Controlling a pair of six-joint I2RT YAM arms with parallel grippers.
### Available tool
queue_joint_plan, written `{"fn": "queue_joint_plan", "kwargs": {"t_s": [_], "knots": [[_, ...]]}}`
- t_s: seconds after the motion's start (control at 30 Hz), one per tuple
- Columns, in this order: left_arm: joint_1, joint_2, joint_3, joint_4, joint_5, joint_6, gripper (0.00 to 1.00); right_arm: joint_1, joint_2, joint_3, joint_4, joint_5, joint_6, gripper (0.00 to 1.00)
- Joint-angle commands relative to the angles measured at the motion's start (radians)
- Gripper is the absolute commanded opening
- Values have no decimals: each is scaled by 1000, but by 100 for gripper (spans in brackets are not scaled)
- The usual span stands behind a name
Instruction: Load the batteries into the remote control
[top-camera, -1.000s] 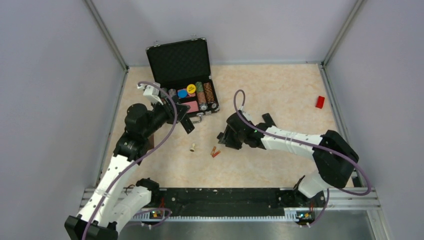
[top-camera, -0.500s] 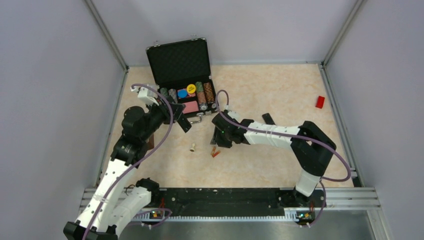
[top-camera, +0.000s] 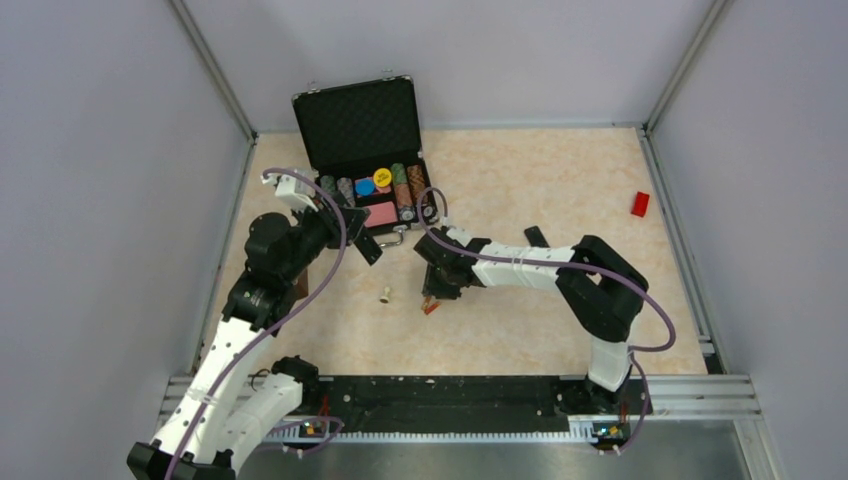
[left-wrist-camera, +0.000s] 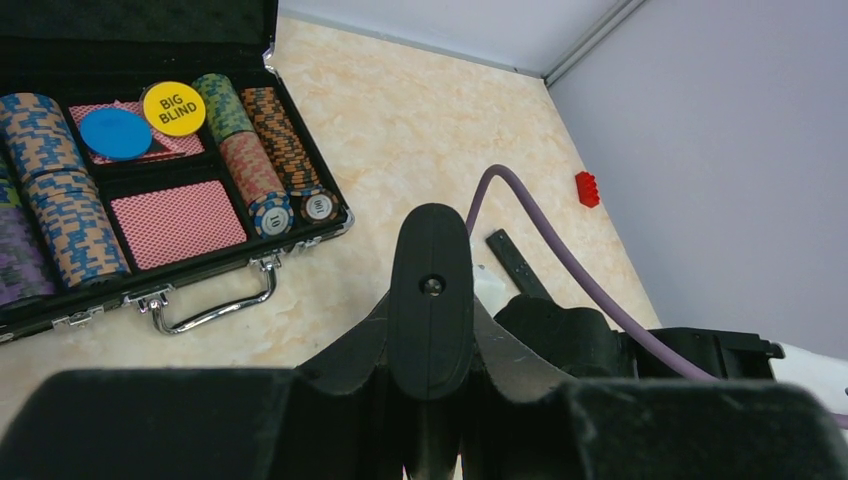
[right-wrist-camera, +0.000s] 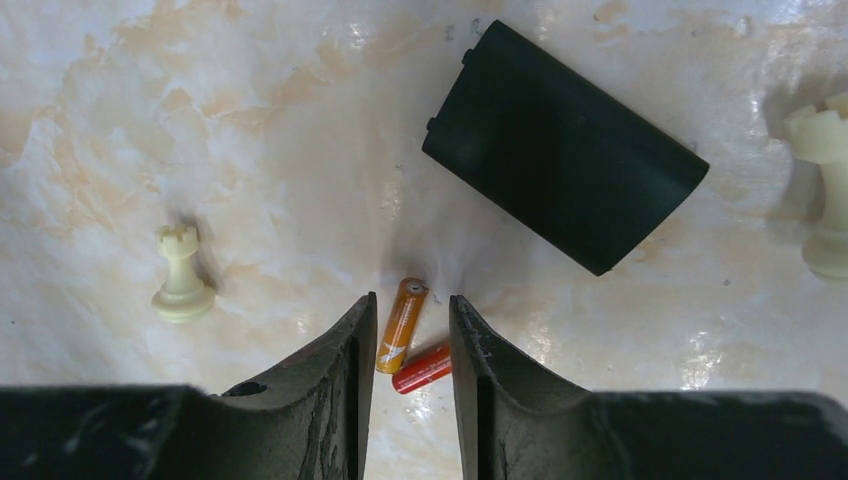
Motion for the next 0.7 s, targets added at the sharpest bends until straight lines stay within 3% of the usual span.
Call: {"fn": "queue_joint_plan", "kwargs": {"t_s": [0.0,0.33,0.67], "knots": [[0,-20,-1,27,-37,-3,0,31,24,78,-33,46,-24,32],[0,-102,-8,-36,-283,5,0,53,85,135,-119,80,-21,26],[0,-190,-21,-63,-383,16,0,77,200,272,-251,130,-43,24]]}}
